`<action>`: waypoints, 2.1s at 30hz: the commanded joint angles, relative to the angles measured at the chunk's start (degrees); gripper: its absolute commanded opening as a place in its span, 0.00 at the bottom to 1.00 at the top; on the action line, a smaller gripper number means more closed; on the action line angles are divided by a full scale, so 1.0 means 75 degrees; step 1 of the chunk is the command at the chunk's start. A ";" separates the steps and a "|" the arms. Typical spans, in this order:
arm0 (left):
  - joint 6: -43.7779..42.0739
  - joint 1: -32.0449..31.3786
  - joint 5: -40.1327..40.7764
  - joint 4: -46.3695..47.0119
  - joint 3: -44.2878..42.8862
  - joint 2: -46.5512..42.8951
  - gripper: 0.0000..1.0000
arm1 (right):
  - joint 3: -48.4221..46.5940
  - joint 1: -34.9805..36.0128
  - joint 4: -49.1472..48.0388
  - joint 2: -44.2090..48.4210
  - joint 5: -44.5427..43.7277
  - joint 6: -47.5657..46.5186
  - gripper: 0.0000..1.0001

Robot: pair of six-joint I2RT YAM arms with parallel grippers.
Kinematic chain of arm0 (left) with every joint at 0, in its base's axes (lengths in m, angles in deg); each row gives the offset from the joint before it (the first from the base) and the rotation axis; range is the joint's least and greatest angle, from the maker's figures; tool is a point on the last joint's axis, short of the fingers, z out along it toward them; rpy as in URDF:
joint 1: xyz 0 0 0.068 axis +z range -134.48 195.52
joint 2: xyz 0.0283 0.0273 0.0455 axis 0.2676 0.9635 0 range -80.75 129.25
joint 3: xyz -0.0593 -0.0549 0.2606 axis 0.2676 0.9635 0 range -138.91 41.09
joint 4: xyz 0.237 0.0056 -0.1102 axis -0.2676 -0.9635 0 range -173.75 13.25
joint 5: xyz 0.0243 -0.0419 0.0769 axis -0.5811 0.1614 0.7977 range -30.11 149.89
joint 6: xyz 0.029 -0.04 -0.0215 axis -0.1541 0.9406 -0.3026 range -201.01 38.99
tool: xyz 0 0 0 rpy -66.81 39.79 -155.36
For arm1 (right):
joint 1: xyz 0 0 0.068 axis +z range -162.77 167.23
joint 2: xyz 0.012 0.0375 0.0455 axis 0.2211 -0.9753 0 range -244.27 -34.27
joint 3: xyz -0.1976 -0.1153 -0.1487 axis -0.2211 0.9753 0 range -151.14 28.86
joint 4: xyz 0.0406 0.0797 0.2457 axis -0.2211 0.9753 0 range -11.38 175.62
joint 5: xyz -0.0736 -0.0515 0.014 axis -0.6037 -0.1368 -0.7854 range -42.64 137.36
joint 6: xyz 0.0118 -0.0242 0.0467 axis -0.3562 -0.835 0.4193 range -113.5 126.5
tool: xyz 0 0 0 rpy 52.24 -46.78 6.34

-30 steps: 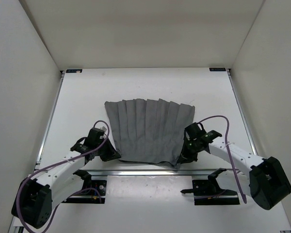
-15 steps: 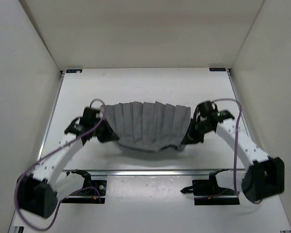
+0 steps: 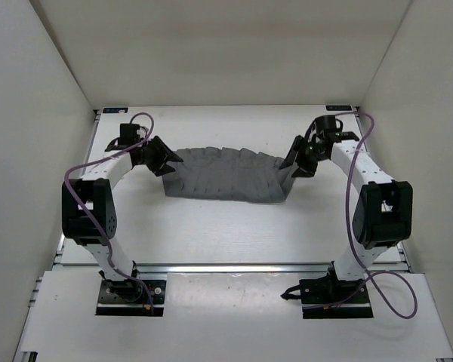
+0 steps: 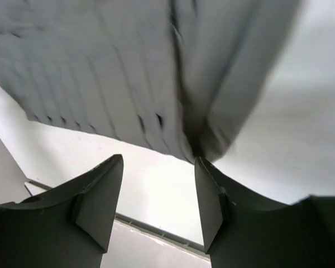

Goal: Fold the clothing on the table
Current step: Fold the skirt

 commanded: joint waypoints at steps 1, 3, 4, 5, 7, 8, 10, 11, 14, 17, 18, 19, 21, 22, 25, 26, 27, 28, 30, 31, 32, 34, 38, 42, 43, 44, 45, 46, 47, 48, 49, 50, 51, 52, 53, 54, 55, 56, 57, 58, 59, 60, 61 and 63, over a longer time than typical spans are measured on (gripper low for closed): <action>-0.0045 0.0376 -0.0384 0.0536 0.0785 -0.0884 0.60 | 0.1505 -0.0103 -0.0873 0.0785 0.0055 0.0378 0.51; -0.0442 0.0367 0.0236 0.0138 0.0997 -0.0932 0.60 | 0.2526 -0.0138 -0.1426 0.1009 0.0125 0.0637 0.51; -0.0758 0.0321 0.0772 -0.0188 0.1021 -0.0839 0.61 | 0.2728 -0.0127 -0.1752 0.1056 0.0090 0.0788 0.52; -0.0866 0.0227 0.1276 -0.0458 0.1102 -0.0827 0.63 | 0.3067 -0.0057 -0.1987 0.1057 0.0055 0.0929 0.51; -0.0879 0.0226 0.1864 -0.0554 0.1371 -0.0815 0.63 | 0.3421 -0.0010 -0.2340 0.1010 -0.0027 0.1152 0.52; -0.0832 -0.0052 0.2088 -0.0381 0.1500 -0.0803 0.62 | 0.3572 -0.0021 -0.2550 0.0940 0.0042 0.1200 0.53; -0.0704 -0.0171 0.2299 -0.0168 0.1759 -0.0769 0.63 | 0.3808 0.0026 -0.3136 0.0776 0.0288 0.1363 0.54; -0.0668 -0.0276 0.2394 -0.0122 0.1783 -0.0629 0.63 | 0.3971 -0.0009 -0.3533 0.0648 0.0498 0.1573 0.58; -0.0738 -0.0616 0.2745 -0.0471 0.1373 -0.0067 0.63 | 0.4405 -0.0162 -0.4855 0.0460 0.1154 0.2030 0.59; -0.0773 -0.0828 0.2898 -0.0578 0.1255 0.0344 0.52 | 0.4337 -0.0208 -0.5342 -0.0008 0.1566 0.2266 0.58; -0.0773 -0.0817 0.2817 -0.0532 0.1337 0.0438 0.34 | 0.4104 -0.0174 -0.5040 -0.0288 0.1648 0.2127 0.51; -0.0738 -0.0875 0.2805 -0.0496 0.1372 0.0485 0.23 | 0.3823 -0.0092 -0.4909 -0.0395 0.1672 0.2045 0.35; -0.0832 -0.0852 0.2699 -0.0391 0.1571 0.0428 0.00 | 0.3657 -0.0150 -0.4394 -0.0584 0.1590 0.1589 0.09; -0.0855 -0.0875 0.2688 -0.0379 0.1676 0.0381 0.00 | 0.3737 -0.0220 -0.4276 -0.0456 0.1428 0.1506 0.00; -0.0890 -0.0980 0.2489 -0.0216 0.2004 0.0159 0.00 | 0.4076 -0.0677 -0.3809 0.0117 0.1076 0.1003 0.00; -0.0856 -0.1143 0.2384 -0.0180 0.2098 0.0030 0.00 | 0.4159 -0.1118 -0.3597 0.0247 0.0912 0.0920 0.00; -0.0832 -0.1400 0.2278 -0.0180 0.2122 -0.0006 0.00 | 0.4183 -0.1471 -0.3120 0.0526 0.0609 0.0536 0.00; -0.0751 -0.1774 0.2231 -0.0133 0.2181 -0.0157 0.00 | 0.4114 -0.1648 -0.2604 0.0819 0.0432 0.0114 0.00; -0.0471 -0.2441 0.2277 -0.0016 0.2216 -0.0287 0.00 | 0.3903 -0.2245 -0.1679 0.1207 -0.0561 -0.0507 0.00; -0.0167 -0.2794 0.2127 0.0182 0.2286 -0.0381 0.00 | 0.3786 -0.2491 -0.1221 0.1395 -0.0740 -0.0929 0.00; -0.0025 -0.3006 0.2102 0.0485 0.2356 -0.0370 0.00 | 0.3646 -0.2622 -0.0857 0.1663 -0.0986 -0.1165 0.00; 0.0630 -0.3405 0.1973 0.0919 0.2474 -0.0289 0.00 | 0.3318 -0.2729 -0.0445 0.1841 -0.1035 -0.1529 0.00; 0.0961 -0.3699 0.1785 0.1122 0.2148 0.0250 0.00 | 0.1832 -0.1641 0.0306 0.2065 -0.1315 -0.1601 0.00; 0.1218 -0.3665 0.1773 0.1308 0.2099 0.0322 0.00 | 0.0553 0.0736 -0.0008 0.1633 -0.1001 -0.0981 0.00; 0.1242 -0.3664 0.1739 0.1309 0.2111 0.0298 0.00 | 0.0434 0.1425 -0.0102 0.1492 -0.0942 -0.0910 0.00; 0.1266 -0.3641 0.1738 0.1251 0.2146 0.0217 0.00 | 0.0155 0.2128 -0.0254 0.1165 -0.0988 -0.0782 0.00; 0.1266 -0.3606 0.1796 0.1285 0.2100 0.0239 0.00 | -0.0150 0.2471 -0.0360 0.0733 -0.1104 -0.0676 0.00; 0.1231 -0.3606 0.1785 0.1216 0.2099 0.0193 0.00 | -0.0304 0.3055 -0.0384 0.0497 -0.1140 -0.0582 0.00; 0.1184 -0.3571 0.1774 0.1192 0.2088 0.0239 0.00 | -0.0618 0.3571 -0.0465 -0.0005 -0.1071 -0.0616 0.00; 0.1184 -0.3547 0.1797 0.1145 0.2111 0.0205 0.00 | -0.0865 0.3762 -0.0548 -0.0509 -0.1140 -0.0535 0.00; 0.1137 -0.3512 0.1774 0.1110 0.2180 0.0158 0.00 | -0.1065 0.4216 -0.0548 -0.1024 -0.1291 -0.0604 0.00; 0.1125 -0.3477 0.1762 0.1133 0.2251 0.0158 0.00 | -0.1218 0.4581 -0.0572 -0.1273 -0.1177 -0.0651 0.00; 0.1102 -0.3442 0.1785 0.1144 0.2286 0.0100 0.02 | -0.1393 0.4665 -0.0502 -0.1739 -0.1210 -0.0628 0.00; 0.1078 -0.3407 0.1739 0.1098 0.2414 0.0018 0.03 | -0.1499 0.4945 -0.0397 -0.2092 -0.1315 -0.0628 0.00; 0.1043 -0.3348 0.1738 0.1051 0.2485 -0.0018 0.03 | -0.1477 0.5133 -0.0454 -0.2258 -0.1270 -0.0593 0.00; 0.0962 -0.3325 0.1750 0.1086 0.2521 -0.0053 0.03 | -0.1489 0.5205 -0.0501 -0.2538 -0.1246 -0.0500 0.00; 0.0961 -0.3266 0.1762 0.1016 0.2567 -0.0100 0.04 | -0.1407 0.5368 -0.0571 -0.2761 -0.1292 -0.0488 0.00; 0.0891 -0.3208 0.1762 0.1004 0.2672 -0.0123 0.04 | -0.1372 0.5416 -0.0583 -0.2845 -0.1304 -0.0453 0.01; 0.0856 -0.3172 0.1727 0.1016 0.2766 -0.0228 0.08 | -0.1290 0.5451 -0.0607 -0.2973 -0.1351 -0.0371 0.00; 0.0948 -0.3126 0.1692 0.1050 0.2860 -0.0426 0.11 | -0.1243 0.5486 -0.0607 -0.3114 -0.1502 -0.0289 0.00; 0.1019 -0.3102 0.1691 0.1097 0.2942 -0.0463 0.19 | -0.1196 0.5452 -0.0584 -0.3173 -0.1423 -0.0207 0.00; 0.1112 -0.2997 0.1680 0.1191 0.3105 -0.0684 0.21 | -0.1114 0.5463 -0.0618 -0.3209 -0.1422 -0.0195 0.00; 0.1113 -0.2938 0.1633 0.1307 0.3316 -0.0988 0.24 | -0.1102 0.5452 -0.0526 -0.3244 -0.1549 -0.0102 0.00; 0.1323 -0.2623 0.1621 0.1437 0.3587 -0.1514 0.30 | -0.1021 0.5416 -0.0490 -0.3221 -0.1586 -0.0124 0.00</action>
